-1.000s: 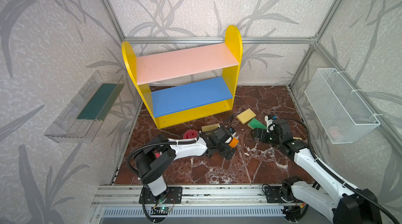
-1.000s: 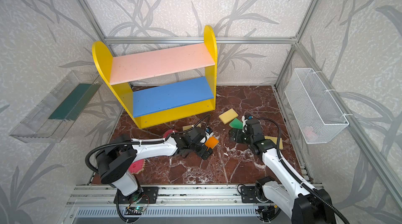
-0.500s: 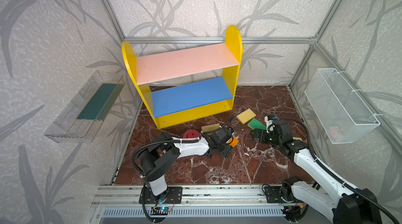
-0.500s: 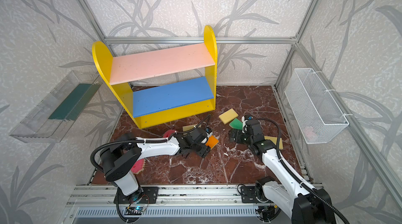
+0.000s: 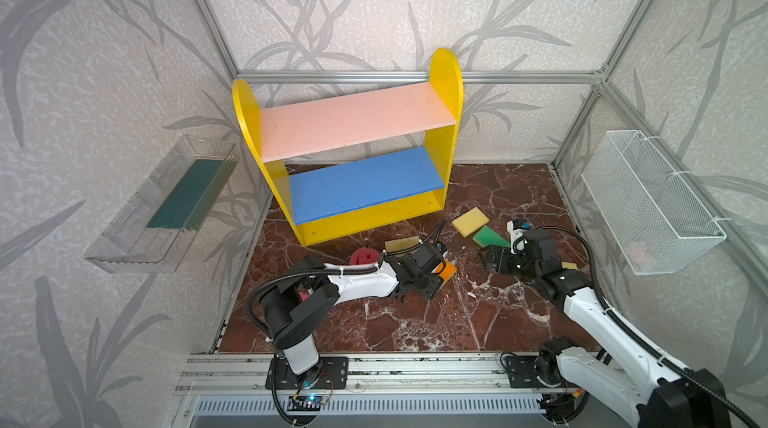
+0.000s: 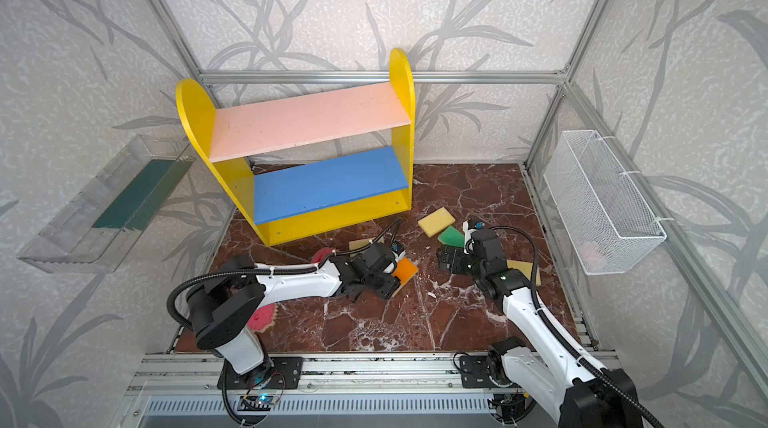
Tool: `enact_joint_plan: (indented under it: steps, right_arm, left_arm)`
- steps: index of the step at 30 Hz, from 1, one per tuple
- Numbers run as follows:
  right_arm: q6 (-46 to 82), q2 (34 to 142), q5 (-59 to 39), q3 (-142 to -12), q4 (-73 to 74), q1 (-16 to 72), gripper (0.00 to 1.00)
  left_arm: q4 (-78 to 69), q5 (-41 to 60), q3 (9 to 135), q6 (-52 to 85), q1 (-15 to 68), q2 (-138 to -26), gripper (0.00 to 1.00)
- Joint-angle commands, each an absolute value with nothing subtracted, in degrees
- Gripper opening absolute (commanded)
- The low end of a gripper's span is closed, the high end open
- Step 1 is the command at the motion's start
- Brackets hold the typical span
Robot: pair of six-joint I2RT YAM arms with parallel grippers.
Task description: Place and organize the cleaning sponges onto the shelf
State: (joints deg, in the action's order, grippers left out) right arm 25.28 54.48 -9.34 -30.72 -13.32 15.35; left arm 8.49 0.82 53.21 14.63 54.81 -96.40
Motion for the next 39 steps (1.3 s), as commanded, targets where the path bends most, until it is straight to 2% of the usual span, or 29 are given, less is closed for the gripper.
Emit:
enact_joint_plan:
  steps: [1, 11, 15, 18, 23, 31, 39]
  right_arm:
    - [25.16, 53.37, -9.84, -29.92, -13.01, 15.21, 0.97]
    - [26.8, 51.64, -9.84, -29.27, -12.15, 15.21, 0.97]
    - [28.44, 51.68, -9.5, -28.58, -10.47, 15.2, 0.97]
    - [29.64, 51.59, -8.97, -28.34, -8.94, 15.21, 0.97]
    - [30.45, 51.77, -8.7, -28.56, -6.87, 15.21, 0.97]
    - [29.45, 52.18, -9.45, -28.82, -5.64, 15.21, 0.98]
    - [29.73, 58.88, -12.88, -30.13, -1.82, 15.34, 0.99]
  left_arm:
    - [11.33, -1.21, 54.35, 15.45, 55.2, -91.63, 0.63]
    - [13.4, -17.51, 54.12, 25.73, 53.37, -80.98, 0.61]
    - [10.92, -25.26, 54.24, 28.96, 51.53, -79.14, 0.61]
    - [7.98, -27.2, 54.96, 31.03, 48.84, -79.29, 0.59]
    - [4.57, -26.26, 59.07, 33.14, 43.09, -83.66, 0.56]
    - [4.46, -22.89, 68.29, 32.35, 39.42, -91.64, 0.56]
    - [5.01, -17.54, 66.8, 32.69, 39.25, -93.27, 0.7]
